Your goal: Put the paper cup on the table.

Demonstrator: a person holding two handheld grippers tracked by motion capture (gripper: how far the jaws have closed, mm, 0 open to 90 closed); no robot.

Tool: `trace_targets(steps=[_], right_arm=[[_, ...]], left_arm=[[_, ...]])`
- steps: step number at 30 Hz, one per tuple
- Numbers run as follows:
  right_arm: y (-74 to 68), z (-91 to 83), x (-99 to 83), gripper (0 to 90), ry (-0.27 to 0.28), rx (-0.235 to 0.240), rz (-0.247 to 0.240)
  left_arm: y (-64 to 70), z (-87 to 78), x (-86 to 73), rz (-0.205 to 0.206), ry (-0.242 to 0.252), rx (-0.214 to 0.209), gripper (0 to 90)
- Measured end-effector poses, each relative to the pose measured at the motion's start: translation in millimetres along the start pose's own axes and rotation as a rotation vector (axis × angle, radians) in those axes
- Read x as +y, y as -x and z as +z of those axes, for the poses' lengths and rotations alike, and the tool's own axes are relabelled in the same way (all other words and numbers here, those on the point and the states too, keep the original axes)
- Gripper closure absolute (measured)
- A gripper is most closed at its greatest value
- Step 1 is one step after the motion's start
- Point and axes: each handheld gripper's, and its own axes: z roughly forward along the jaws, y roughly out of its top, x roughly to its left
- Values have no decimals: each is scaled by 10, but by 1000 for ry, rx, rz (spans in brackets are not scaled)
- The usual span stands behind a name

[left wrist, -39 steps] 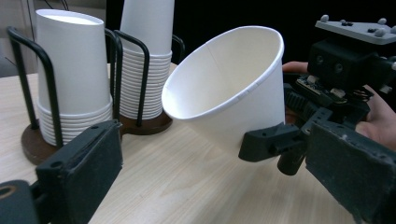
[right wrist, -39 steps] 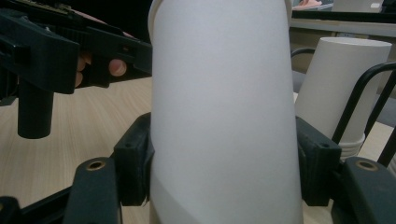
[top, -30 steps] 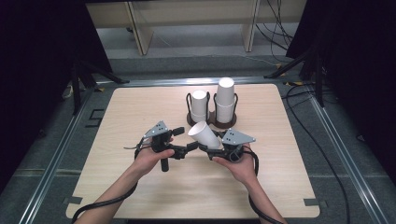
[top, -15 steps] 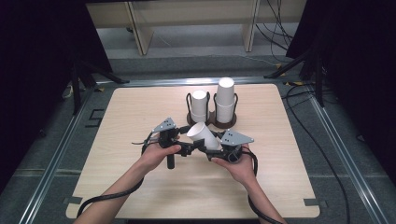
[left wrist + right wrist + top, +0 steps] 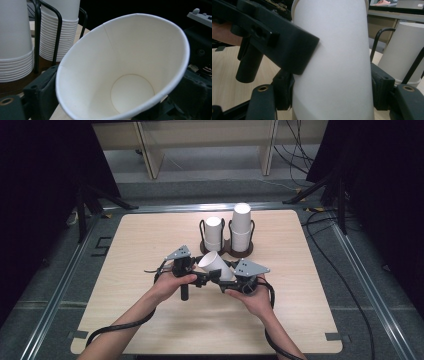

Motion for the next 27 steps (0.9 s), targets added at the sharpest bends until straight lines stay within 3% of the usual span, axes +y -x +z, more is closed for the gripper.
trace_targets(steps=[5, 6, 9, 15, 17, 18, 23, 27], right_arm=[[-4, -7, -5, 329, -27, -1, 3], [7, 8, -28, 318, -21, 15, 4], [-10, 8, -36, 308, -34, 3, 6], [-8, 10, -28, 285, -55, 4, -1], [-12, 14, -25, 280, -51, 1, 8], [-3, 10, -17, 265, -64, 15, 5], [-15, 25, -29, 160, -92, 35, 30], [-38, -28, -31, 155, -104, 33, 34]], left_arm=[[20, -28, 15, 33, 5, 13, 118], [29, -34, 19, 56, 2, 10, 151], [43, -30, 9, 86, 10, 6, 170], [67, -61, 13, 122, 1, 20, 211], [71, -55, 13, 128, 18, 3, 217], [82, -72, 19, 139, 7, 24, 222], [86, -121, 53, 187, 17, 38, 234], [81, -174, 80, 201, 34, 54, 236]])
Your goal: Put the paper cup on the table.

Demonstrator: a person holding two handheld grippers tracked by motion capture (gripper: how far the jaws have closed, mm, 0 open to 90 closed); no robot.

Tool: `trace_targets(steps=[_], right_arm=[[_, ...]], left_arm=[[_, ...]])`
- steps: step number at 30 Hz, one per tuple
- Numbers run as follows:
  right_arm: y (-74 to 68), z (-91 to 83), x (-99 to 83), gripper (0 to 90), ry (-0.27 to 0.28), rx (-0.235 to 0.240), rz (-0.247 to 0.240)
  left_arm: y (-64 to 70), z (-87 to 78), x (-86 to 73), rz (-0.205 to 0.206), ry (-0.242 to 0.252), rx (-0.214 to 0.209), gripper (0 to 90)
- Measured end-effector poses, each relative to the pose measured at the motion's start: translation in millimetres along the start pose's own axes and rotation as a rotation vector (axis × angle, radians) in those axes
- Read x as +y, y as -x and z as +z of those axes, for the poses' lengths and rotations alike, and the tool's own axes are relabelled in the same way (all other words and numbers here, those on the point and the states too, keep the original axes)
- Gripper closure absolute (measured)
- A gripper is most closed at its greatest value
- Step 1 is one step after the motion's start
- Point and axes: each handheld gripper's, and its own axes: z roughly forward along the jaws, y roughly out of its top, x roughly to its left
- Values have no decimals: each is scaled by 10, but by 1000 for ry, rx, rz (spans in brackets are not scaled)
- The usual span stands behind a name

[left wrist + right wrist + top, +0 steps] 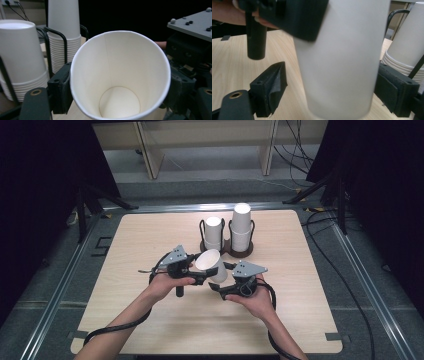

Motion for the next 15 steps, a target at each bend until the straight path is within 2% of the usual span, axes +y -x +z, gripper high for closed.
trace_targets(steps=[2, 3, 4, 6, 8, 9, 10, 11, 12, 13, 15], right_arm=[[-2, -39, -1, 154, -4, 1, -13], [-2, -39, -1, 154, -4, 1, -13], [1, -61, -2, 154, -8, -5, -17], [11, -135, -28, 154, -7, -8, 0], [25, -152, -34, 154, -3, -11, -10], [31, -191, -66, 155, 4, -12, 14], [31, -191, -66, 155, 4, -12, 14], [34, -228, -73, 155, -14, -32, 13], [50, -243, -93, 156, -3, -32, 5], [52, -272, -118, 156, -2, -53, 17], [63, -286, -131, 158, -3, -47, 14]], left_arm=[[-9, -72, 22, 34, -2, 28, 238], [-9, -72, 22, 34, -2, 28, 238], [-11, -107, 27, 51, 1, 44, 238], [-16, -197, 39, 64, 4, 68, 242], [-19, -244, 42, 71, 12, 83, 243], [-23, -295, 41, 77, 8, 97, 244], [-23, -295, 41, 77, 8, 97, 245], [-23, -330, 35, 87, 4, 111, 245], [-22, -351, 29, 92, 0, 118, 245], [-23, -376, 19, 100, -5, 125, 246], [-23, -425, -6, 109, -10, 146, 246]])
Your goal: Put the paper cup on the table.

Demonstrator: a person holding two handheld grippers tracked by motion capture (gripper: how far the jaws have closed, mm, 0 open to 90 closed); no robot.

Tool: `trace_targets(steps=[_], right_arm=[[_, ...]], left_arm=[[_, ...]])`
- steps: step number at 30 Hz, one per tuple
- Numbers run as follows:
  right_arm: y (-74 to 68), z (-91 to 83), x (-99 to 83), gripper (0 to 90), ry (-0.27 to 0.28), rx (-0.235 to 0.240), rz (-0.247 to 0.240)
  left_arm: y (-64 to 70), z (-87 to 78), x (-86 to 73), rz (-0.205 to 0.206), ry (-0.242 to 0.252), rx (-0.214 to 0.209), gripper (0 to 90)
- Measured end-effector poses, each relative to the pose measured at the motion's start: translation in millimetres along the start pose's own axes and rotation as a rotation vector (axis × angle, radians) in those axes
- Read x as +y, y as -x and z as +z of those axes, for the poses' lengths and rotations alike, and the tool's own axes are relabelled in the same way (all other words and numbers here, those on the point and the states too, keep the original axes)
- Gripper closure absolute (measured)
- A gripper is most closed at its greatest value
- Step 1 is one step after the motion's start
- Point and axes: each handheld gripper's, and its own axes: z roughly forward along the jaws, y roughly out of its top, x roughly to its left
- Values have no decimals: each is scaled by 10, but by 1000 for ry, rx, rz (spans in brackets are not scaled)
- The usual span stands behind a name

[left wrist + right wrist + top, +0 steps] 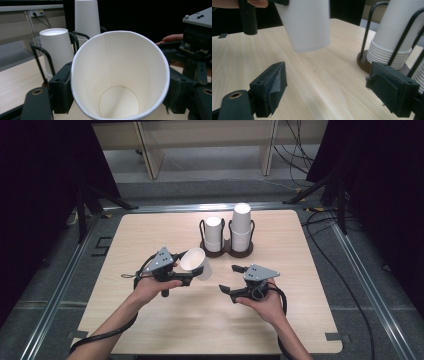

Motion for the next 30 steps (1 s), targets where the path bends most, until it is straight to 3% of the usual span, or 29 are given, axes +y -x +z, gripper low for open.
trace_targets(steps=[6, 7, 9, 13, 14, 17, 18, 22, 23, 24, 26, 27, 28, 30], right_arm=[[9, -87, -84, 163, 3, -39, 45], [25, -98, -97, 167, 4, -44, 29], [25, -134, -127, 172, 9, -50, 62], [21, -176, -151, 174, 21, -85, 73], [6, -184, -160, 175, 11, -78, 108], [21, -203, -193, 177, 24, -93, 106], [40, -205, -199, 184, 30, -109, 82], [41, -216, -228, 193, 27, -110, 96], [18, -218, -240, 193, 23, -102, 150], [18, -218, -240, 193, 23, -102, 150], [37, -221, -241, 193, 30, -105, 126], [31, -231, -241, 192, 28, -112, 133], [27, -236, -240, 192, 17, -98, 150], [46, -239, -241, 190, 28, -111, 124]], left_arm=[[-54, -153, -82, 79, -35, 78, 246], [-65, -173, -102, 87, -36, 86, 247], [-77, -221, -143, 100, -41, 104, 247], [-75, -326, -212, 105, -61, 132, 248], [-75, -355, -236, 107, -67, 139, 248], [-71, -410, -290, 118, -83, 158, 248], [-69, -422, -308, 116, -85, 162, 248], [-73, -469, -366, 127, -98, 182, 248], [-73, -476, -380, 128, -102, 189, 248], [-65, -480, -401, 111, -105, 198, 248], [-77, -482, -415, 134, -110, 202, 248], [-65, -476, -439, 118, -109, 211, 248], [-72, -477, -437, 134, -113, 211, 248], [-60, -470, -465, 119, -117, 223, 248]])
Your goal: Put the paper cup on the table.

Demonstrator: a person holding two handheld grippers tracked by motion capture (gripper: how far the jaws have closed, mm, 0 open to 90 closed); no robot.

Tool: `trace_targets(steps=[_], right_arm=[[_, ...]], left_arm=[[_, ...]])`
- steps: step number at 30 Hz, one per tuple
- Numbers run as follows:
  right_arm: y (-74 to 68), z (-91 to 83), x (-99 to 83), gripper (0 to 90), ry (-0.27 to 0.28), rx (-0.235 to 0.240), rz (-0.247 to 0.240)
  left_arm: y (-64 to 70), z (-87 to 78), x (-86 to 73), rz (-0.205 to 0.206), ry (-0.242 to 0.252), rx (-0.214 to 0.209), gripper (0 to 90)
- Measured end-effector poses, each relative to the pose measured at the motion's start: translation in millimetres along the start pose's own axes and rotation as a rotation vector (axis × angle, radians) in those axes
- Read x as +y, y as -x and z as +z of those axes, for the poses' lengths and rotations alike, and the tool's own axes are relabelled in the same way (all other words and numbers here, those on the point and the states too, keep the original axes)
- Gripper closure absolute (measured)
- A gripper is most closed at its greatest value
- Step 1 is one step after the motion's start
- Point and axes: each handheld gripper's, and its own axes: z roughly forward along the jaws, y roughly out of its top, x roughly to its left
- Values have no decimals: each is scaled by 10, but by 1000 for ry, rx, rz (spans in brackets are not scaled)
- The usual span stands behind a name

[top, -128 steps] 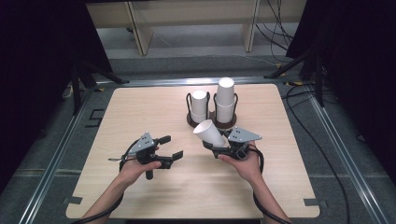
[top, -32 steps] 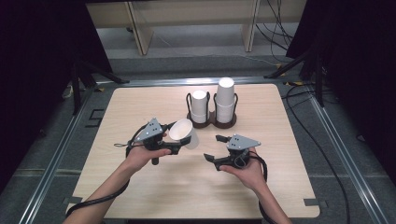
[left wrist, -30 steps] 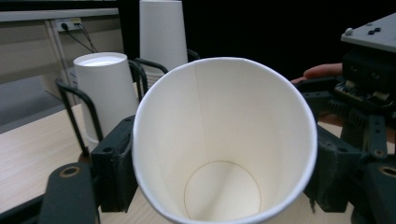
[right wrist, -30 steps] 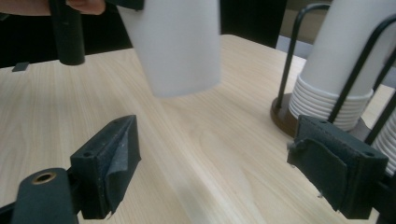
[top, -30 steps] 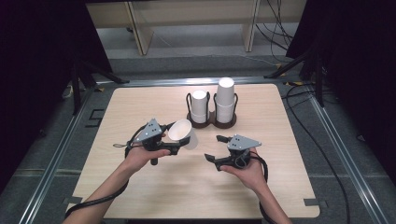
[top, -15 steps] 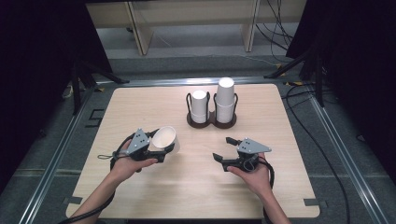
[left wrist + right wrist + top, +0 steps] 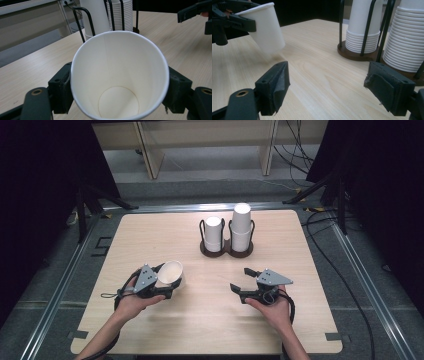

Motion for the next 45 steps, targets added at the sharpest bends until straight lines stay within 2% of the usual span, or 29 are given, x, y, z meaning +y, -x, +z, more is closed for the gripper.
trace_targets(steps=[2, 4, 5, 6, 7, 8, 10, 11, 13, 14, 16, 17, 19, 20, 21, 22, 28, 30, 32, 33, 38, 40, 44, 45], right_arm=[[6, 1, 0, 190, 5, -2, -8], [-13, -2, -4, 189, -7, 7, 31], [-8, 6, -7, 189, 2, 17, 29], [-18, 17, -12, 189, 7, 18, 39], [-10, 13, -10, 189, -3, 17, 23], [-10, 13, -10, 189, -3, 17, 23], [-13, 22, -17, 188, 0, 15, 23], [-13, 30, -24, 187, -3, 34, 38], [-15, 31, -25, 186, -3, 34, 39], [-5, 26, -22, 185, -1, 8, 9], [-1, 26, -23, 184, -2, 4, 3], [17, 27, -23, 183, 6, -11, -28], [-5, 29, -42, 182, -4, 6, 20], [-5, 29, -42, 182, -4, 6, 20], [-5, 29, -43, 181, -3, 6, 20], [-4, 28, -43, 181, -3, 6, 21], [-7, 32, -44, 181, -5, 11, 32], [-6, 31, -44, 180, -5, 7, 31], [-4, 30, -42, 181, -5, 2, 21], [-4, 30, -42, 181, -5, 2, 21], [-2, 25, -51, 180, -11, 4, 35], [13, 21, -51, 178, -19, -14, 16], [14, 10, -51, 176, -23, -13, 21], [13, 12, -54, 175, -19, -14, 24]], left_arm=[[-10, 23, -14, 22, 8, -9, 247], [10, 14, -30, 24, -26, 0, 247], [16, 28, -41, 25, -21, 2, 247], [18, 32, -48, 31, -39, 3, 246], [18, 32, -48, 31, -39, 3, 246], [18, 48, -56, 28, -31, -3, 246], [22, 62, -66, 37, -40, -2, 245], [24, 56, -67, 45, -61, 0, 244], [25, 77, -83, 46, -62, -5, 243], [27, 85, -89, 52, -64, 0, 243], [28, 88, -94, 47, -74, -2, 242], [29, 101, -104, 43, -73, -7, 241], [27, 108, -115, 46, -86, -9, 237], [33, 124, -128, 42, -73, -4, 237], [28, 123, -131, 47, -83, -13, 237], [29, 121, -135, 51, -87, -3, 236], [12, 141, -132, 31, -89, -14, 229], [-3, 155, -126, 43, -83, -15, 224], [-3, 163, -138, 23, -85, -16, 217], [-16, 168, -132, 36, -83, -17, 217], [-33, 193, -158, 18, -75, -26, 191], [-40, 188, -169, 20, -78, -17, 180], [-46, 175, -204, 13, -90, -19, 144], [-43, 187, -222, 1, -71, -22, 142]])
